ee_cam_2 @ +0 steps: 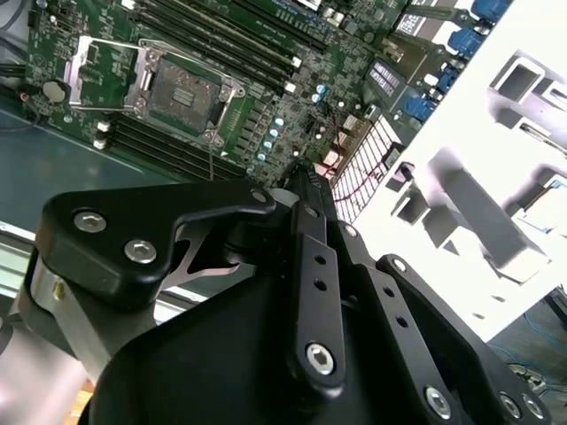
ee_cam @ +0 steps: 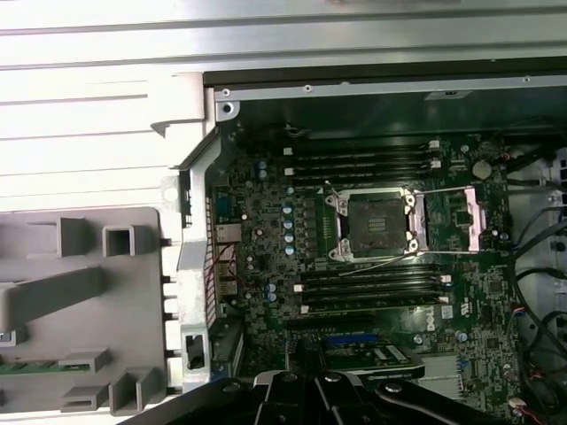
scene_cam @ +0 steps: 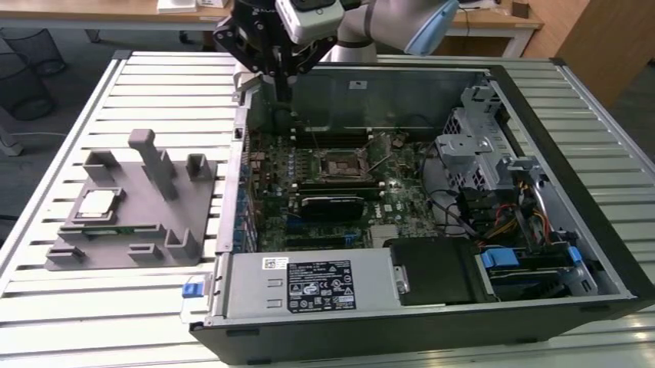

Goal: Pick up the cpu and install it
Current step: 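Reach for the cpu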

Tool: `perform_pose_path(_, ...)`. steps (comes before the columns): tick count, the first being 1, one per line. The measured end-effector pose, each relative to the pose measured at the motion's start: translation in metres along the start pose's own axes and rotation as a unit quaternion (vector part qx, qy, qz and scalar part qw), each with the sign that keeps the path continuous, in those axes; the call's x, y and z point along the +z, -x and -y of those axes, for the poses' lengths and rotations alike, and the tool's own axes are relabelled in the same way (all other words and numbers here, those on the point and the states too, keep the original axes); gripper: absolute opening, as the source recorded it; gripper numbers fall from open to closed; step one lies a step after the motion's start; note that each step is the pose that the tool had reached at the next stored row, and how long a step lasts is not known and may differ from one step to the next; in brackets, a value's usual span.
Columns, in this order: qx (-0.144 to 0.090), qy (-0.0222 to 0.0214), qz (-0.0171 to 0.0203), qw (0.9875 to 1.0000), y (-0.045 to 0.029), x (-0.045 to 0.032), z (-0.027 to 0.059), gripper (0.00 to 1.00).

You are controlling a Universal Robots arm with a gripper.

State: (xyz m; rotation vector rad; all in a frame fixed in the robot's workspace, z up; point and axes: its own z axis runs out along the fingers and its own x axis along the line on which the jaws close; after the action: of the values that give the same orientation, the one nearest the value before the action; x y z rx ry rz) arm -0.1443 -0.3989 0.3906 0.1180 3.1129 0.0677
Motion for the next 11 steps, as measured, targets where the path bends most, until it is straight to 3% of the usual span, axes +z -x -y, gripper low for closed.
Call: perform_pose_path(11, 0.0, 0.0, -0.0001, 1.0, -0.0056, 0.0008, 0.0005, 0.11)
